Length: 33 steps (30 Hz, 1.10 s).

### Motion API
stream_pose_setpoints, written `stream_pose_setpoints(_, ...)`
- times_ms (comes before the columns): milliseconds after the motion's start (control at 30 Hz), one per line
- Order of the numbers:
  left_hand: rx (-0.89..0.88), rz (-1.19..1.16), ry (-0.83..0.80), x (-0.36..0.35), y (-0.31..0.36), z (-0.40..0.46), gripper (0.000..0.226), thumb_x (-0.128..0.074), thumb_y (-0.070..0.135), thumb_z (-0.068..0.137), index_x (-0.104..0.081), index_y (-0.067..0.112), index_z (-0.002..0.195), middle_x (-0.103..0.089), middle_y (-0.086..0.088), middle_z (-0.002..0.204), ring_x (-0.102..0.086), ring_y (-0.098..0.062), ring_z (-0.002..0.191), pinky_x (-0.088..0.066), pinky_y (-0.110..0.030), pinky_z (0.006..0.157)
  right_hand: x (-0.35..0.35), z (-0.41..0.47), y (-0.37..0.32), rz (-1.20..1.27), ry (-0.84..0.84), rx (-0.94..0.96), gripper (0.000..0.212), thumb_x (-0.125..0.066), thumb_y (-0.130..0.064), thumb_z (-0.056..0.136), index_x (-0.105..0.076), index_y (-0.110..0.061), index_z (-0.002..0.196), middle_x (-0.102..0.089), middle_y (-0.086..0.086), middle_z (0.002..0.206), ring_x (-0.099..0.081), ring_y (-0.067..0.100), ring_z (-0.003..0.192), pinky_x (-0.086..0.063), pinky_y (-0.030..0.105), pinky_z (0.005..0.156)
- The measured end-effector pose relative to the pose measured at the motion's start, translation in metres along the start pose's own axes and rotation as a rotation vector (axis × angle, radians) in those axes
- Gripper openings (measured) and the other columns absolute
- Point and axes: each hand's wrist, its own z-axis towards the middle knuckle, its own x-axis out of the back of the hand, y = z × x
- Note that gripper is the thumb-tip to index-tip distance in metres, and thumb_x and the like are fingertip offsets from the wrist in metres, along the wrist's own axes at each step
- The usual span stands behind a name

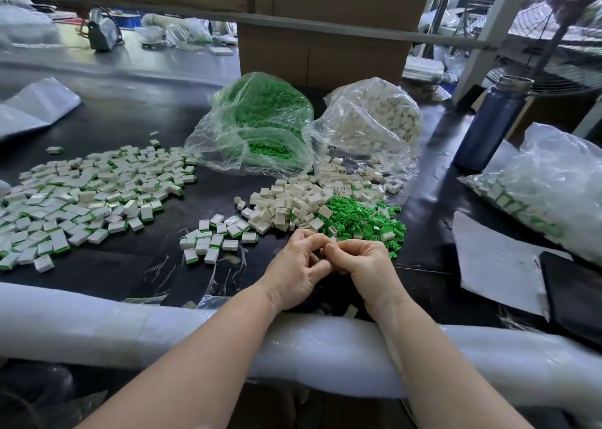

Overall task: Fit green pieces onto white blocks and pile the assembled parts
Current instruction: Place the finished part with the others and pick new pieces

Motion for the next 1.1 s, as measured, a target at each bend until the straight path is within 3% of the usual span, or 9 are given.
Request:
stream_pose_setpoints(133,0.005,-0.019,0.024,0.0003,-0.0011,0.0002,0.028,-0.058,0.008,0.086,-0.057,0.036,0.084,-0.043,0.011,0.098,-0.050,-0.011,0.073,-0.048,-0.037,0.091,-0.0001,0.0008,0.0012,-0.039,-0.019,0.034,0.014,-0.065,-0.008,0.084,-0.071,0.001,0.074,-0.063,0.019,0.068,-0.056,0.025,0.063,-0.047,0.033,0.062)
stream_pose_setpoints(267,0.005,-0.007,0.041,0.0002,-0.0027,0.0005,0.033,-0.058,0.009,0.085,-0.056,0.041,0.081,-0.044,0.014,0.099,-0.051,-0.011,0.071,-0.047,-0.040,0.092,-0.0014,0.0005,0.0004,-0.046,-0.029,0.049,0.016,-0.064,-0.007,0.085,-0.074,-0.008,0.072,-0.066,0.010,0.064,-0.059,0.018,0.060,-0.051,0.025,0.056)
stream_pose_setpoints(1100,-0.015,0.015,0.005,-0.0018,-0.0056,0.0024,0.032,-0.060,0.011,0.086,-0.055,0.041,0.079,-0.042,0.011,0.101,-0.049,-0.012,0.072,-0.048,-0.041,0.089,0.0008,-0.0020,-0.0017,-0.026,-0.005,0.006,0.015,-0.066,-0.004,0.082,-0.072,-0.004,0.068,-0.063,0.014,0.062,-0.057,0.020,0.056,-0.049,0.026,0.054)
